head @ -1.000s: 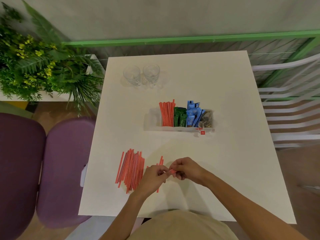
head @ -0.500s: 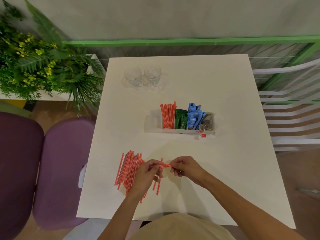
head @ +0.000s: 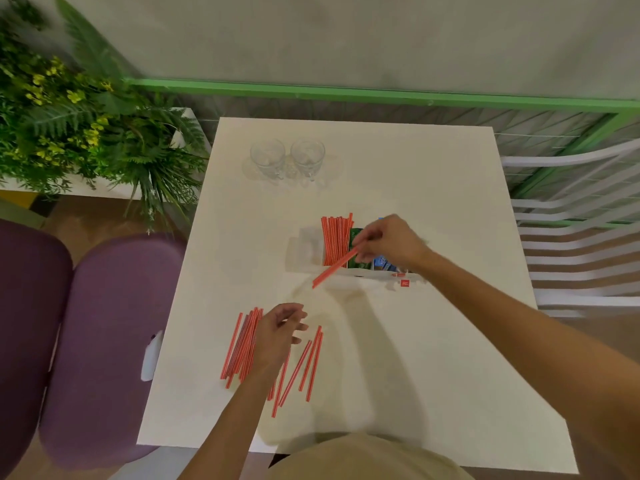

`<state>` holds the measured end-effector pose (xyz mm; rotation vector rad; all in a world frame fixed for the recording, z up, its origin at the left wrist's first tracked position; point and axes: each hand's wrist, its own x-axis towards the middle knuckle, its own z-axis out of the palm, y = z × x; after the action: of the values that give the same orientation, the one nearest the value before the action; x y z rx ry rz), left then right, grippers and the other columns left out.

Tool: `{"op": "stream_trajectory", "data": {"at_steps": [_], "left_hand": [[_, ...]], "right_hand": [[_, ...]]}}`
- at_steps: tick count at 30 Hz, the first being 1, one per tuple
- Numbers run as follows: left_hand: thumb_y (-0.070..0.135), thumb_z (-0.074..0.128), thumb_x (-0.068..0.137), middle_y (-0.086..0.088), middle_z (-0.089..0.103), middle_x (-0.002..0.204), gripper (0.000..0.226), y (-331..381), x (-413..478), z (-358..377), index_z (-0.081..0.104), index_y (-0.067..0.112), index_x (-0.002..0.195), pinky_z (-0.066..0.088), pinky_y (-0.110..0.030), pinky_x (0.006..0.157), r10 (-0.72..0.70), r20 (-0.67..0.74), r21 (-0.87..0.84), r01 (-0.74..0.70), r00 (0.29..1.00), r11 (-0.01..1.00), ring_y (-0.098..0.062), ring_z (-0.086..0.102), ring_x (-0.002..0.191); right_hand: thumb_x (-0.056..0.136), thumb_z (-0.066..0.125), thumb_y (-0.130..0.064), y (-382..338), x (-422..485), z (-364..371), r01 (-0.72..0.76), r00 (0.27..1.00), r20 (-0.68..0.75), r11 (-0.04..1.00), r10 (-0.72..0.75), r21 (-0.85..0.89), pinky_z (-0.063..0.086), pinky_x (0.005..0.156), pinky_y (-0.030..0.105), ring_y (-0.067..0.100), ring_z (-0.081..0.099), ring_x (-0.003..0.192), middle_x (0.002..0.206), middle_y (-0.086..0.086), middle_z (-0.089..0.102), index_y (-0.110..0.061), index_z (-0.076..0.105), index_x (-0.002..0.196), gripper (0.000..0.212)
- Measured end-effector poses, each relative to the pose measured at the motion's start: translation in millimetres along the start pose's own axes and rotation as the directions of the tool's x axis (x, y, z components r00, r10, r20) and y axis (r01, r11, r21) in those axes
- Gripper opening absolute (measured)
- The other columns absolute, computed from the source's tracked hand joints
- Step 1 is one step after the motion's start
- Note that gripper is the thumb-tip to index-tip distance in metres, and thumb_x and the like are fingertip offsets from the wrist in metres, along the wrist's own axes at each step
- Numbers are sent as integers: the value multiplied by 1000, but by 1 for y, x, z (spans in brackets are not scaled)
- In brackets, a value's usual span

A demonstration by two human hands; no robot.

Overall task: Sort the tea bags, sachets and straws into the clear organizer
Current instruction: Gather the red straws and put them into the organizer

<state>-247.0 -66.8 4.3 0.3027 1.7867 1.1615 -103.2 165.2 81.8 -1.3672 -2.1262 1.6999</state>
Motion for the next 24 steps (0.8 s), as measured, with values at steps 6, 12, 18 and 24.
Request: {"op": "stream_trajectory", "data": {"at_steps": [6,12,18,24], "left_hand": [[21,68,88,13,65,86,11,-35,-1,-17,66,23,99,47,-7,66,118,55,619,-126,992,775,0,62,75],[36,68,86,12,62,105,33,-57,-12,-11,61,25,116,49,-17,80,78,143,777,-161,987,608,-4,60,91],[41,67,84,11,50,119,43,-65,-19,-2,52,26,122,49,-18,80,126,180,857,-218,976,467,-6,54,103],[35,65,87,8,46,123,45,-72,-23,5,47,25,127,53,-21,79,136,194,888,-233,972,397,-8,52,108]], "right_hand": [[86,63,4,-28,39,-22,99,990,-62,928,-130,-358,54,57,14,8,66,55,72,15,72,-1,73,89,11],[88,58,6,-31,60,-6,136,991,71,805,-117,-578,51,56,13,20,69,67,84,18,72,3,72,96,16],[86,54,12,-24,66,14,130,990,130,725,-56,-676,59,70,36,31,71,79,94,21,70,1,72,96,23],[87,55,4,-14,66,17,160,986,141,696,-86,-700,56,76,35,27,66,85,103,15,69,-1,71,101,21]]}}
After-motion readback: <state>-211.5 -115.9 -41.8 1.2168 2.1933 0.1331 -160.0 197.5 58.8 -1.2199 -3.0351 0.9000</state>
